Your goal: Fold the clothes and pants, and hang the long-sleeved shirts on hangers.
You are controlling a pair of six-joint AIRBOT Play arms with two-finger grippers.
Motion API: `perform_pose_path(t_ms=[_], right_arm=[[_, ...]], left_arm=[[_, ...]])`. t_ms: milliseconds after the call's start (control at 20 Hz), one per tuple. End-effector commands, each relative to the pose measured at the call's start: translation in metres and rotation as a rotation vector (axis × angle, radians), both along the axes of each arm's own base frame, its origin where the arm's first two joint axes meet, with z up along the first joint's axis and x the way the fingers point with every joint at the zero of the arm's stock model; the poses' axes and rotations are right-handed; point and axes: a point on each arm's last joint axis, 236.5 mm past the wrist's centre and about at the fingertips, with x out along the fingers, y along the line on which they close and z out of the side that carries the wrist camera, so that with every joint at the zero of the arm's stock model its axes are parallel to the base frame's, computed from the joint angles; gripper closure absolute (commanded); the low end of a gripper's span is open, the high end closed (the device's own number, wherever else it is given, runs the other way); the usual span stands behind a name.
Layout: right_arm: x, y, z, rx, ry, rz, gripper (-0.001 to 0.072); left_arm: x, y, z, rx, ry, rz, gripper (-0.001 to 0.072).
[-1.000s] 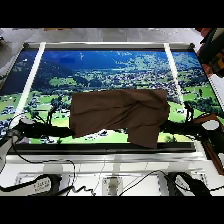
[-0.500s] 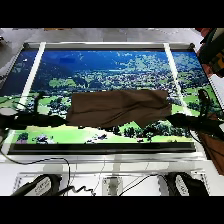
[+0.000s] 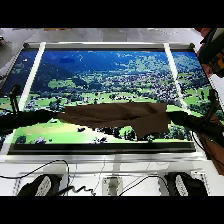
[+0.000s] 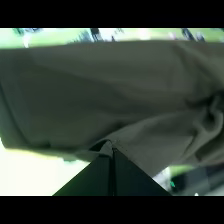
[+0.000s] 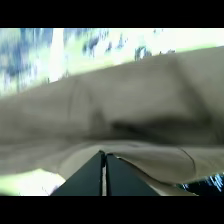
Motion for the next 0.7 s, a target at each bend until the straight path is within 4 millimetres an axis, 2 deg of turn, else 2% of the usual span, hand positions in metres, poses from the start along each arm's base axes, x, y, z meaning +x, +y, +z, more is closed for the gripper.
perform_pose_path(t_ms=[0,150,250,300,350,450,500,650], right_arm=[[0.055,-0.013,-0.009,0.062,-0.079,-0.192,0.07],[0.107,-0.03,-0.038,0.015,-0.117,-0.353,0.07],[0.129,-0.043,-0.065,0.037,-0.065,-0.445,0.07],[0.136,-0.043,-0.078,0.033,-0.032,-0.448,0.0699],[0.141,-0.041,-0.088,0.028,-0.006,-0.441,0.065],[0.144,-0.036,-0.099,0.019,0.028,-0.416,0.0188],[0.143,-0.034,-0.101,0.011,0.034,-0.402,0.0149],[0.128,-0.017,-0.116,-0.025,0.104,-0.294,0.0155]], left_arm=[[0.038,0.001,-0.027,0.039,-0.032,0.09,0.0691],[0.078,-0.007,-0.061,0.023,-0.029,0.184,0.069],[0.102,-0.002,-0.073,-0.047,-0.022,0.313,0.0689],[0.109,0.002,-0.078,-0.085,-0.011,0.367,0.0689],[0.112,0.006,-0.082,-0.095,-0.004,0.396,0.0619],[0.111,0.01,-0.087,-0.08,0.001,0.392,-0.0013],[0.109,0.011,-0.088,-0.062,0.002,0.377,0.0],[0.094,0.024,-0.099,0.008,0.044,0.325,0.0006]])
